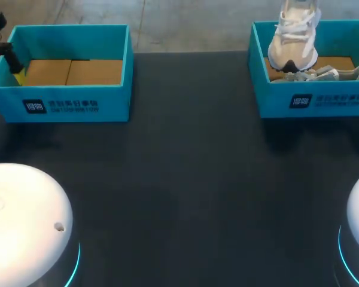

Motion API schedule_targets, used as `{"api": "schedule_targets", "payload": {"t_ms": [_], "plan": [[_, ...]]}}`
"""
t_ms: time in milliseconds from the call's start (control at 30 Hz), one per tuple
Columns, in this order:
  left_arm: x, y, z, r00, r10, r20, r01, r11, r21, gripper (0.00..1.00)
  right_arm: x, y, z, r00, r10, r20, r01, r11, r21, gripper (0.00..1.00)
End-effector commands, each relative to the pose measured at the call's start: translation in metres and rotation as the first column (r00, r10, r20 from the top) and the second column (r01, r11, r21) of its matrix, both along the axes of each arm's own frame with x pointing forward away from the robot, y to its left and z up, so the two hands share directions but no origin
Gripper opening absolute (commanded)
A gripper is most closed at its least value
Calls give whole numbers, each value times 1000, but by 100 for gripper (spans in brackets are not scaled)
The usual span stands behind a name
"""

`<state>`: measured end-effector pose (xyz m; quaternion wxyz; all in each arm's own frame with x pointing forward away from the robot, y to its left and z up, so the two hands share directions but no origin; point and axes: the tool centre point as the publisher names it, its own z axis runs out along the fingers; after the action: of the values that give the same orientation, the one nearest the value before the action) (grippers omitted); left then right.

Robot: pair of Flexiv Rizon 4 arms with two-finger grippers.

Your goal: Take the shoe out of the shoebox, open the shoe tongue, remove and reinsert the insole, then place the shoe into the shoebox

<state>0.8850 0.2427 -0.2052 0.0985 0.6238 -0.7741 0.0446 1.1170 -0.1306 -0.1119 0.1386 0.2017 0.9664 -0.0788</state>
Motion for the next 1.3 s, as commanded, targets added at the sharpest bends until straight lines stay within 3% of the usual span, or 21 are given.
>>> {"api": "schedule_targets", "payload": {"t_ms": [33,167,367,700,1000,1300], "plan": [[4,7,0,999,33,-11,-33,999,-3,100,18,-8,2,998,-49,-41,50,999,9,0],[8,11,1,998,61,-17,-61,998,5,100,22,-25,2,983,-174,-58,176,984,30,0],[13,14,3,996,92,-20,-91,996,12,100,14,-57,-3,891,-443,-99,452,887,95,0],[21,16,6,992,126,-22,-126,992,17,100,-4,-95,-11,762,-636,-121,647,755,102,0],[25,18,6,987,140,-85,-137,990,36,100,-15,-120,-11,596,-796,-105,803,591,70,0],[25,18,6,987,140,-85,-137,990,36,100,-15,-120,-11,596,-796,-105,803,591,70,0]]}}
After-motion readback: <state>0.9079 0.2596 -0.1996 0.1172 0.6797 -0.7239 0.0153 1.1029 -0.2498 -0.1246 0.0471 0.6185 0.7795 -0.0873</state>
